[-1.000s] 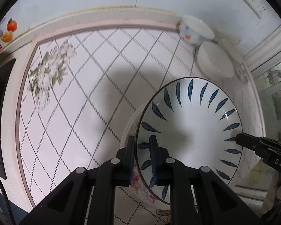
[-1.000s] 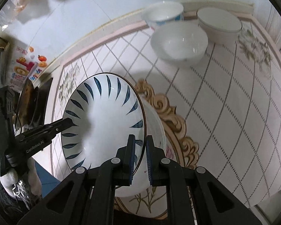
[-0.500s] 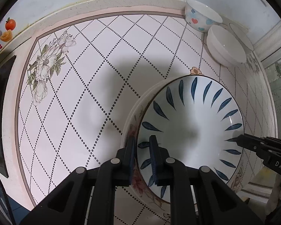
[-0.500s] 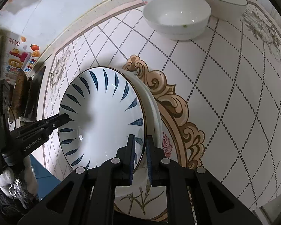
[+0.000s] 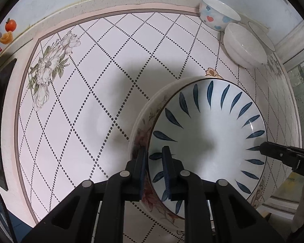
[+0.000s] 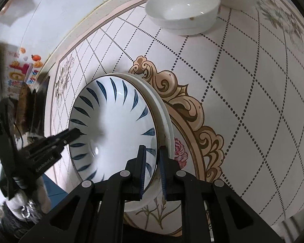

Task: Organize plates and bowls
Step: 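Carry the blue-striped plate and lower it onto the plate stack, then open both grippers and lift them away from the stack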

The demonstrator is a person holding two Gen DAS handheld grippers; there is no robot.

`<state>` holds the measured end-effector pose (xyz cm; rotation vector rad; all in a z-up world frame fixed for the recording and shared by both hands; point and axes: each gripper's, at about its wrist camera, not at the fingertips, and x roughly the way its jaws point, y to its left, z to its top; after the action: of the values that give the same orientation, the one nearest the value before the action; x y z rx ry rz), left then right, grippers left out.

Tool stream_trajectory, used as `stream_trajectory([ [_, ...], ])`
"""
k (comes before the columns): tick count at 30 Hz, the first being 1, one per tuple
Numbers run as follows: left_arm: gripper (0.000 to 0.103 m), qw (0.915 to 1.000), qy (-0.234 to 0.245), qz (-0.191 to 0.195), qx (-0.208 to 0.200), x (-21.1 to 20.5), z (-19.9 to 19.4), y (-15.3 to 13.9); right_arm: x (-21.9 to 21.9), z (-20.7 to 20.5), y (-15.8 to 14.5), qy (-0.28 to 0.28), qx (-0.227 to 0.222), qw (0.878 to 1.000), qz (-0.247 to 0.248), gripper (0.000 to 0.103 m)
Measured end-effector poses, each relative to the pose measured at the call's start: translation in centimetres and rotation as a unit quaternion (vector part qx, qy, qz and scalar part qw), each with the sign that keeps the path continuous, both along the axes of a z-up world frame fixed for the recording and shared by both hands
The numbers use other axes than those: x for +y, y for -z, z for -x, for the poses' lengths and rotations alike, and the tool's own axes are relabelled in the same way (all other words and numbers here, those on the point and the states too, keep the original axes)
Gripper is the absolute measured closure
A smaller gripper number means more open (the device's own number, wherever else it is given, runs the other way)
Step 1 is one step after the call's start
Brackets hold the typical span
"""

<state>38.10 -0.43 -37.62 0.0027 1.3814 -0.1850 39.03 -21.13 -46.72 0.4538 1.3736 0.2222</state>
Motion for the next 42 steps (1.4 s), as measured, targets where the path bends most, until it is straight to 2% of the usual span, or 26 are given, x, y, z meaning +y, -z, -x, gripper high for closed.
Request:
stream_trajectory([
  [11,0.089,0.9994,-0.031,0.013,0.013,0.7,0.6,-0.2,-1.2,0.9,-0.1,0.028,0.011,0.999,-0.036,0.087],
  [14,0.089,0.9988,-0.048,0.007,0.006,1.1,1.4,-1.1,-1.2,1.2,-0.8,0.022,0.001,1.000,-0.022,0.087],
  [18,0.089,0.9976,-0.065,0.002,-0.023,1.1,3.3,-3.7,-0.5,1.6,-2.4,-0.003,-0.018,1.000,0.015,0.086],
  [20,0.089,0.9969,-0.072,-0.003,-0.034,1.0,4.2,-5.2,0.4,2.2,-3.4,-0.021,-0.029,0.999,0.035,0.082],
  [25,0.089,0.9938,-0.090,0.000,-0.066,1.2,7.2,-10.1,2.2,4.7,-6.7,-0.053,-0.064,0.995,0.055,0.060],
  [26,0.089,0.9933,-0.092,-0.002,-0.071,1.2,7.5,-10.7,2.6,5.4,-7.8,-0.057,-0.074,0.994,0.060,0.057],
  [28,0.085,0.9912,-0.091,-0.013,-0.095,1.2,8.7,-12.7,3.0,6.7,-9.9,-0.060,-0.092,0.992,0.066,0.041],
  [30,0.080,0.9882,-0.093,-0.015,-0.121,1.4,9.9,-14.6,3.3,8.0,-12.1,-0.058,-0.117,0.989,0.069,0.036],
  [32,0.080,0.9863,-0.093,-0.013,-0.135,1.7,10.6,-16.1,3.6,9.3,-14.4,-0.053,-0.143,0.985,0.080,0.028],
  [33,0.076,0.9854,-0.093,-0.009,-0.142,1.9,11.1,-16.9,3.7,9.8,-15.4,-0.052,-0.153,0.983,0.086,0.021],
  [34,0.064,0.9844,-0.094,-0.003,-0.149,2.2,11.6,-17.7,3.8,10.5,-16.5,-0.050,-0.163,0.981,0.088,0.019],
  [35,0.055,0.9836,-0.093,0.001,-0.154,2.4,12.1,-18.4,4.0,11.0,-17.4,-0.049,-0.171,0.980,0.089,0.018],
  [36,0.038,0.9823,-0.090,0.002,-0.164,2.6,12.7,-19.3,4.1,11.7,-18.3,-0.048,-0.179,0.979,0.091,0.016],
  [37,0.027,0.9809,-0.089,0.002,-0.173,2.7,13.3,-20.0,4.5,12.5,-19.4,-0.047,-0.187,0.977,0.096,0.012],
  [42,0.021,0.9771,-0.080,0.006,-0.197,3.2,15.8,-22.3,6.0,16.1,-22.9,-0.042,-0.219,0.967,0.123,0.010],
])
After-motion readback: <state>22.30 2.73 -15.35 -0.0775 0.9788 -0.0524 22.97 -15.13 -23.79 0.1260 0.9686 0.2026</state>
